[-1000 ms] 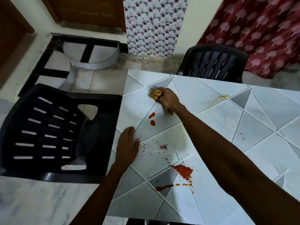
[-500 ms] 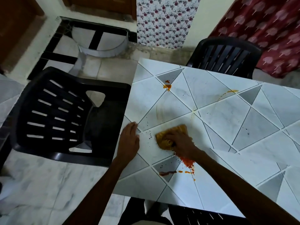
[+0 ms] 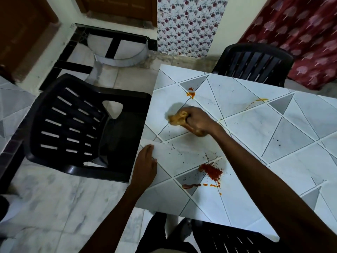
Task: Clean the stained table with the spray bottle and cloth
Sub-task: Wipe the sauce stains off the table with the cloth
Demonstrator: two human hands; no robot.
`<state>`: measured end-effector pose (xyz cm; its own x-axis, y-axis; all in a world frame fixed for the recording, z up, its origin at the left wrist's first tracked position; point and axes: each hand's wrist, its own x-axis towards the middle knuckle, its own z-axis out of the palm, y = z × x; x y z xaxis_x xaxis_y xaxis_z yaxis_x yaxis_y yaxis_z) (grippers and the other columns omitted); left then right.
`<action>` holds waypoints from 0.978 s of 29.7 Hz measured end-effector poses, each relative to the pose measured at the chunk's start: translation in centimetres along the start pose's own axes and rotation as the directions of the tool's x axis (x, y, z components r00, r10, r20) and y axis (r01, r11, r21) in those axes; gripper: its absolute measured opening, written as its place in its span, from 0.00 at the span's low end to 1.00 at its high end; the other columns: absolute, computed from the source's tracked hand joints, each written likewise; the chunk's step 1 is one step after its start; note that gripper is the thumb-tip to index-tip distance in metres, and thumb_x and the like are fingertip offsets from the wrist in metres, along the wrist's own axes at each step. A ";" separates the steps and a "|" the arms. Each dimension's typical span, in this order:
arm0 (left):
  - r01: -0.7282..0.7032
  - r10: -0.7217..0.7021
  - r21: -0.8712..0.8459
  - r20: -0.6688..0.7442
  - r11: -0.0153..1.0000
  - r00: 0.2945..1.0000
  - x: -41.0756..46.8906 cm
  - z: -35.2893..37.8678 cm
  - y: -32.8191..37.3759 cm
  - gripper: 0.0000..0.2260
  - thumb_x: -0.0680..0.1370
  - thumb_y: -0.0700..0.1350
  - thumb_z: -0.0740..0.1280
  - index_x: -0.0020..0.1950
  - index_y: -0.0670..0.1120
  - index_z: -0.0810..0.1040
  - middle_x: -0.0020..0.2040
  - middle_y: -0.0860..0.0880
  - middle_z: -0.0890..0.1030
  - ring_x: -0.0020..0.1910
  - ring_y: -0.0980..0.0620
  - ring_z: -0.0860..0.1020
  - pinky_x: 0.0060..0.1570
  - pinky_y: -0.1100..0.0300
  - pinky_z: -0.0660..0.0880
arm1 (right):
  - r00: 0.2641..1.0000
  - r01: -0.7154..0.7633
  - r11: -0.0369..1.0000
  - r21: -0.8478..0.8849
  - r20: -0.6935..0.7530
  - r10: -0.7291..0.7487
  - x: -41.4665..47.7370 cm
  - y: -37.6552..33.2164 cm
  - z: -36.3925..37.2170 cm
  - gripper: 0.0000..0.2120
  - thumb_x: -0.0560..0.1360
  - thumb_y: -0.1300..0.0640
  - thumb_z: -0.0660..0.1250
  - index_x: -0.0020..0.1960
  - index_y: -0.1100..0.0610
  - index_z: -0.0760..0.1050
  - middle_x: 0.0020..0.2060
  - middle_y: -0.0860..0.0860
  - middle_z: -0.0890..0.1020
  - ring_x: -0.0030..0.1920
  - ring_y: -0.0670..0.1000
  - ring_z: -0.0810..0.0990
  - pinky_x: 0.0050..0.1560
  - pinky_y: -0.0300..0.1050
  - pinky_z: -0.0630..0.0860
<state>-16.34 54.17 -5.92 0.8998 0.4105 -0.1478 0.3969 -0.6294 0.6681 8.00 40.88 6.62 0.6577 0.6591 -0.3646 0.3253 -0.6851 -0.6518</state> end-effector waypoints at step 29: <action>-0.042 0.041 0.004 0.100 0.999 0.994 -5.3 5.1 5.6 0.29 0.80 0.42 0.66 0.78 0.39 0.60 0.79 0.43 0.61 0.78 0.46 0.58 0.75 0.61 0.52 | 0.976 0.216 0.865 -0.454 0.111 -0.186 -16.5 10.5 5.0 0.20 0.71 0.55 0.64 0.61 0.48 0.82 0.67 0.52 0.78 0.72 0.61 0.69 0.72 0.62 0.61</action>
<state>-17.96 45.06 -5.08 0.9291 0.3161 -0.1920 0.3594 -0.6490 0.6706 -2.84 24.34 2.47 0.5065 0.8052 -0.3083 0.7315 -0.5906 -0.3407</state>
